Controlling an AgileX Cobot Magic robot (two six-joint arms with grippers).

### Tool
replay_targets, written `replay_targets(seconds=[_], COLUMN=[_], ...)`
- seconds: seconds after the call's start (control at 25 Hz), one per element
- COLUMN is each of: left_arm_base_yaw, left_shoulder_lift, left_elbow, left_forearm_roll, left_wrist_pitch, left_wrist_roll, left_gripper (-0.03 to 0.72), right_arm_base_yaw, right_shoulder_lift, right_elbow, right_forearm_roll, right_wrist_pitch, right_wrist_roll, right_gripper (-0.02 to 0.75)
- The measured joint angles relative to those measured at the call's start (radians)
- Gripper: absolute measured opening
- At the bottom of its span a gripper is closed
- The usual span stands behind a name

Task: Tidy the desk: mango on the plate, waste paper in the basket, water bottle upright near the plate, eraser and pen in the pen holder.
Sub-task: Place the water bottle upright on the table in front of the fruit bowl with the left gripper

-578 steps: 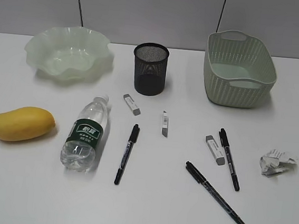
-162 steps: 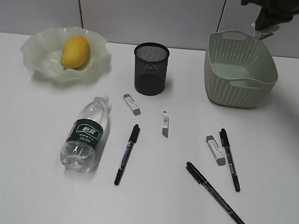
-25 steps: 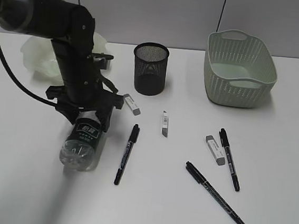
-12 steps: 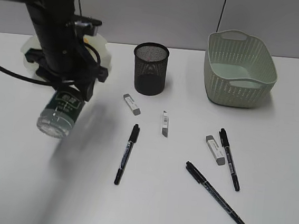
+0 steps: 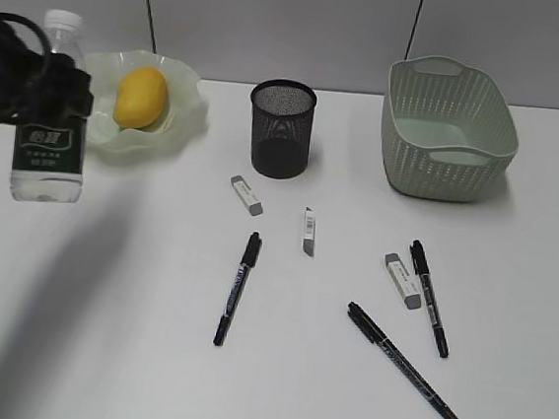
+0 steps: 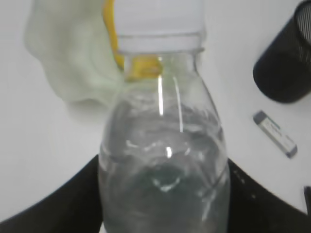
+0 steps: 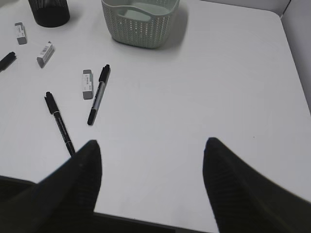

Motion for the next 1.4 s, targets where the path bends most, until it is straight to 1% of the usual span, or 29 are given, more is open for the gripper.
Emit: replay_targets(seconds=[0.08, 0.2, 0.28, 0.4, 0.48, 0.56, 0.64, 0.8, 0.96, 1.08, 1.4], left_arm_base_yaw=[0.055, 0.115, 0.138, 0.146, 0.149, 0.150, 0.150, 0.150, 0.150, 0.150, 0.150], left_shoulder_lift=[-0.059, -0.083, -0.065, 0.005, 0.072, 0.155, 0.233, 0.360, 0.435, 0.485, 0.519], left_elbow=[0.125, 0.321, 0.406, 0.477, 0.495, 0.495, 0.494, 0.482, 0.397, 0.355, 0.344], left_forearm_roll=[0.015, 0.012, -0.018, -0.099, -0.123, -0.133, -0.133, -0.132, -0.102, -0.079, -0.083], left_wrist_pitch=[-0.231, -0.612, -0.806, -1.037, -1.191, -1.318, -1.371, -1.354, -1.366, -1.379, -1.425], left_wrist_roll=[0.000, 0.018, 0.103, 0.296, 0.363, 0.391, 0.398, 0.402, 0.392, 0.367, 0.351], left_gripper=[0.482, 0.482, 0.482, 0.482, 0.482, 0.482, 0.482, 0.482, 0.482, 0.482, 0.482], right_arm_base_yaw=[0.000, 0.000, 0.000, 0.000, 0.000, 0.000, 0.000, 0.000, 0.000, 0.000, 0.000], right_shoulder_lift=[0.000, 0.000, 0.000, 0.000, 0.000, 0.000, 0.000, 0.000, 0.000, 0.000, 0.000], right_elbow=[0.000, 0.000, 0.000, 0.000, 0.000, 0.000, 0.000, 0.000, 0.000, 0.000, 0.000], right_forearm_roll=[0.000, 0.000, 0.000, 0.000, 0.000, 0.000, 0.000, 0.000, 0.000, 0.000, 0.000], right_wrist_pitch=[0.000, 0.000, 0.000, 0.000, 0.000, 0.000, 0.000, 0.000, 0.000, 0.000, 0.000], right_wrist_roll=[0.000, 0.000, 0.000, 0.001, 0.001, 0.001, 0.001, 0.001, 0.001, 0.001, 0.001], right_gripper=[0.518, 0.518, 0.518, 0.518, 0.518, 0.518, 0.518, 0.517, 0.517, 0.517, 0.517])
